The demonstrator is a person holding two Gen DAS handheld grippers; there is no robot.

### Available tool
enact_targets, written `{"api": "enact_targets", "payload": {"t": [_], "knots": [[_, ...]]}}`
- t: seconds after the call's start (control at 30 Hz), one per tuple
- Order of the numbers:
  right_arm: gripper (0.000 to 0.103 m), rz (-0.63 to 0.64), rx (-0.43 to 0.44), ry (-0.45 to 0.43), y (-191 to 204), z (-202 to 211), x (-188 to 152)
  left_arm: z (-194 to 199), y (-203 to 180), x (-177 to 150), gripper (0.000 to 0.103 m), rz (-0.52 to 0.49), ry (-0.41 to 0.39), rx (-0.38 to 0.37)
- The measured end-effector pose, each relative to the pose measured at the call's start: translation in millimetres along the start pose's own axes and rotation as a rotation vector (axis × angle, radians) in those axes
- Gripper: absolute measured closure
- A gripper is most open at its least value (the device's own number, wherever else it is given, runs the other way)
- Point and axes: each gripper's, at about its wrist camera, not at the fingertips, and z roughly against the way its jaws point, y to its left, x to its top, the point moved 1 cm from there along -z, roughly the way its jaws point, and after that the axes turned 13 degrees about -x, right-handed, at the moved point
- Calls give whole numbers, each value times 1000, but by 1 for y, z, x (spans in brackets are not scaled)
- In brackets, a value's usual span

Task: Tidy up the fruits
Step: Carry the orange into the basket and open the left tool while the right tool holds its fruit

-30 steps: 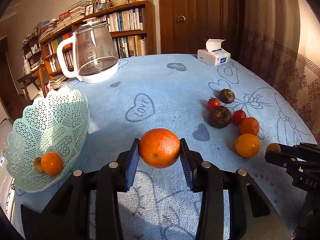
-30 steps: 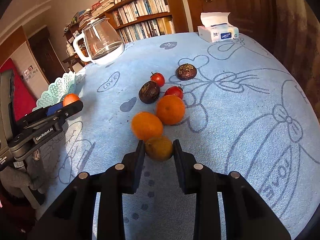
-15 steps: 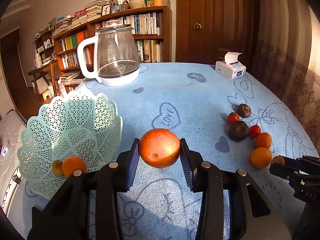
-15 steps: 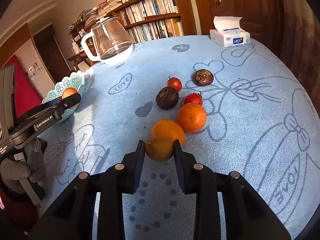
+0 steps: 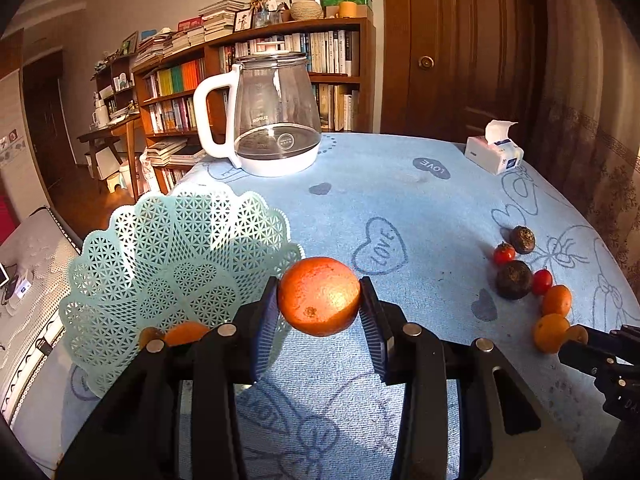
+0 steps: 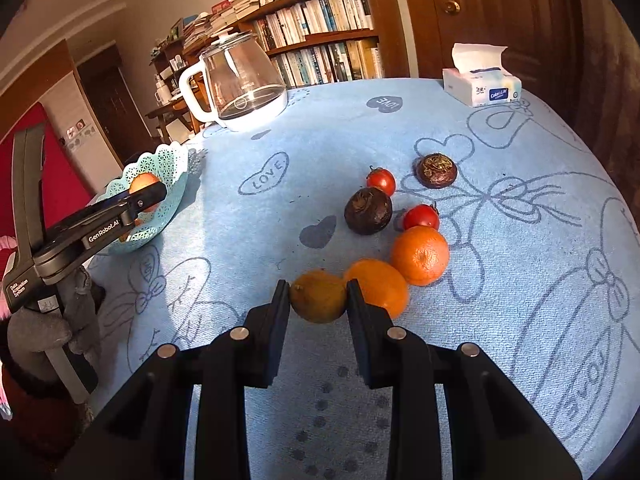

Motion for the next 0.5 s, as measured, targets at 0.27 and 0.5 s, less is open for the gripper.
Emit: {"api": "enact_targets", "payload": {"t": [0.27,0.5], "knots": [[74,44,29,-9,21,-2,9,-2,16,2,62,28,0,37],[74,57,67,-6,37,-7,17,-6,32,3,62,58,6,65]]}}
